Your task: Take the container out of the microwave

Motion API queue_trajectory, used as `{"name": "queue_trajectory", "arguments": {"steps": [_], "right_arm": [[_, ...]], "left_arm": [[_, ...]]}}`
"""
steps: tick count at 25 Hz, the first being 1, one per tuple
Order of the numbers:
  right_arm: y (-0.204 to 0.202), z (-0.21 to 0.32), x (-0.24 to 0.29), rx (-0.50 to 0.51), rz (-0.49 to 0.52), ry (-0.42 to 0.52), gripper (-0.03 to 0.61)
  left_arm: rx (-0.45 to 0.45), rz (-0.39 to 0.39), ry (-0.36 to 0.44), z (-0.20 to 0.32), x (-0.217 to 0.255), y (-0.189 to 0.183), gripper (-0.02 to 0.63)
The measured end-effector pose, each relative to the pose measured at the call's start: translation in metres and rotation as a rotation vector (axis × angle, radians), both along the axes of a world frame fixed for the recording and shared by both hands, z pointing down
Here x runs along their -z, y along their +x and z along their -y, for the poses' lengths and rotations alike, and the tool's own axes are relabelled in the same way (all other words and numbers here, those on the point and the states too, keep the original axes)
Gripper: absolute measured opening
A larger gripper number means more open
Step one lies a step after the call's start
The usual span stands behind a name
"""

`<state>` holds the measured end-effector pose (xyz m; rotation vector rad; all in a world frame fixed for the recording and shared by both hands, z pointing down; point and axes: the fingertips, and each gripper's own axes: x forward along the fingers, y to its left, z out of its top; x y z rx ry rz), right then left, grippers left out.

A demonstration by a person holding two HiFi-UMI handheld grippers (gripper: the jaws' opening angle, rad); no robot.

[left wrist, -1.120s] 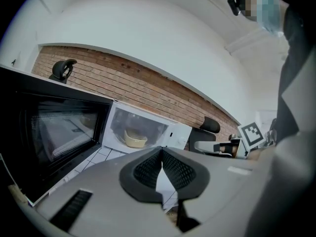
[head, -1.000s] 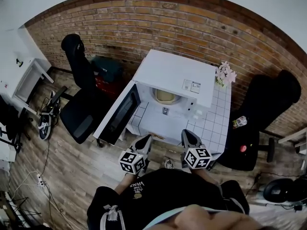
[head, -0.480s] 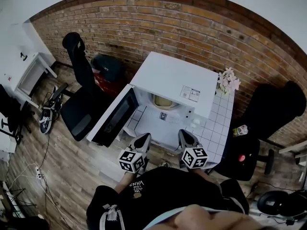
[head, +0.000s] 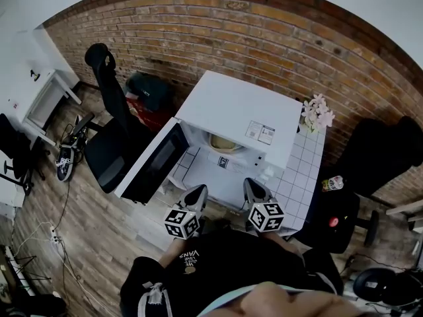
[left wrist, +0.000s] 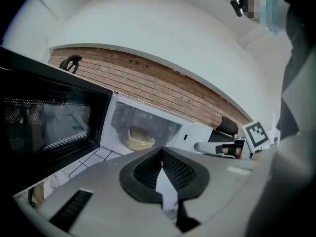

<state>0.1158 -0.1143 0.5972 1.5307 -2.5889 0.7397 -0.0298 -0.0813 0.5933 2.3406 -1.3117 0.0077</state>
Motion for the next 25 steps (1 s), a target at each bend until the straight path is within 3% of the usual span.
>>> {"name": "queue_trajectory", "arguments": {"steps": [25], "right_arm": [[-0.035,0.085,-0.019,-0.16,0.018,-0.034,0.006]], "left_arm": [[-0.183,-0.001,-0.013,0.12,-0.009,-0.009,0.012]]}}
